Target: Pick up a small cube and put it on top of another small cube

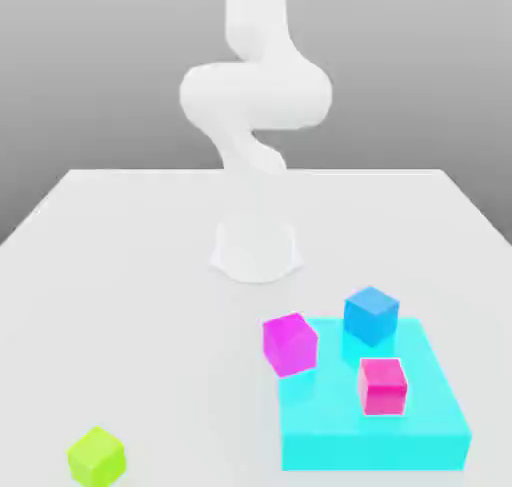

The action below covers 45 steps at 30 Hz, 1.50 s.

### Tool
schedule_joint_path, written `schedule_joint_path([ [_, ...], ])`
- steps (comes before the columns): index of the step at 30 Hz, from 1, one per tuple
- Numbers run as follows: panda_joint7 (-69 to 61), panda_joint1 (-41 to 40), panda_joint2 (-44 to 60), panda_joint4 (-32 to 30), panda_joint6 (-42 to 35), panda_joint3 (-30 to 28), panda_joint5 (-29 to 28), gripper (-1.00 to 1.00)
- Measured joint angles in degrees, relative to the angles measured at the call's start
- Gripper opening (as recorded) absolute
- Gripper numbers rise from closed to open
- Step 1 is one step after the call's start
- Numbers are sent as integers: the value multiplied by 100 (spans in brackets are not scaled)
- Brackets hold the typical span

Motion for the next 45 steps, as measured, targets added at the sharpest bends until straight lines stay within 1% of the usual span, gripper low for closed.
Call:
schedule_joint_path([
  [11, 366, -377, 2318, -134, 799, -372, 126, 0],
  [19, 552, -701, 3982, -229, 1369, -646, 321, 0],
  [27, 693, -1030, 5653, -322, 1934, -790, 582, 0],
  [32, 564, -1266, 6692, -166, 2620, -592, 828, 0],
  [33, 535, -1303, 6848, -132, 2739, -547, 867, -100],
  [40, 540, -1312, 6862, -130, 2750, -539, 862, -100],
  [45, 676, -1141, 5960, -362, 2084, -694, 590, -100],
])
